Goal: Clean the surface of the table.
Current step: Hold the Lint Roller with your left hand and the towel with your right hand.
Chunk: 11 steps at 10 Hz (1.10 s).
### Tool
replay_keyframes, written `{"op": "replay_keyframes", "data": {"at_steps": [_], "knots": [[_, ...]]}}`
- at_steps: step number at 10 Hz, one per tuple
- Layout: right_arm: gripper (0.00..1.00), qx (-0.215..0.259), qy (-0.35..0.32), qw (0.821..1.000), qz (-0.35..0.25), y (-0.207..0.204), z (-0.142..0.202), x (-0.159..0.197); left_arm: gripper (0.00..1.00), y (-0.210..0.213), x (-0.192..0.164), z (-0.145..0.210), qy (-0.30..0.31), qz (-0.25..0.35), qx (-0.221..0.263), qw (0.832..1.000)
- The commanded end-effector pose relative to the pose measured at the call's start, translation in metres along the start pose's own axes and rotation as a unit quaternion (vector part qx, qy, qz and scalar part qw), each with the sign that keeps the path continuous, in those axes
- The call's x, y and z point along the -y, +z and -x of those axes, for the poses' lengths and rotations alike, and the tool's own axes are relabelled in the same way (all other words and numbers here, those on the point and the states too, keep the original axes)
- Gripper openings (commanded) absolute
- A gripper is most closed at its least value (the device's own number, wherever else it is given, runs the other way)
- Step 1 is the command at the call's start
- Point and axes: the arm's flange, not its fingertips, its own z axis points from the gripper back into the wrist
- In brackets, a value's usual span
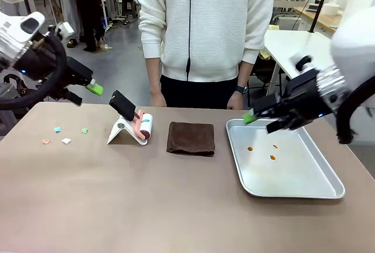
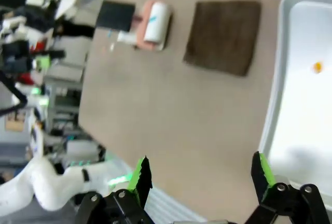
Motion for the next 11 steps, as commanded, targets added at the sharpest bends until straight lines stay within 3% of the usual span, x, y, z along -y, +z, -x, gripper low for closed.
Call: {"op": "replay_keyframes", "data": {"at_steps": [1,3,7,8,11], "knots": [[1.0,-0.095,-0.025,0.994,-0.044,-0.018,-0.033,0.004,1.0,0.002,0.002,-0.004,0.005,-0.008,0.008,1.0],[1.0,-0.136,-0.032,0.989,-0.055,-0.04,-0.053,0.002,1.0,-0.002,0.005,-0.003,0.004,-0.002,0.003,1.0],[1.0,-0.083,-0.096,0.992,-0.024,-0.068,-0.065,0.008,1.0,-0.009,0.001,-0.007,0.016,0.003,-0.006,1.0],[1.0,-0.113,-0.054,0.991,-0.052,-0.06,-0.062,0.012,1.0,-0.006,0.001,-0.001,-0.001,-0.001,-0.003,1.0],[1.0,-0.103,-0.069,0.991,-0.046,-0.064,-0.064,0.012,1.0,-0.006,0.001,-0.001,-0.001,-0.001,-0.003,1.0]]}}
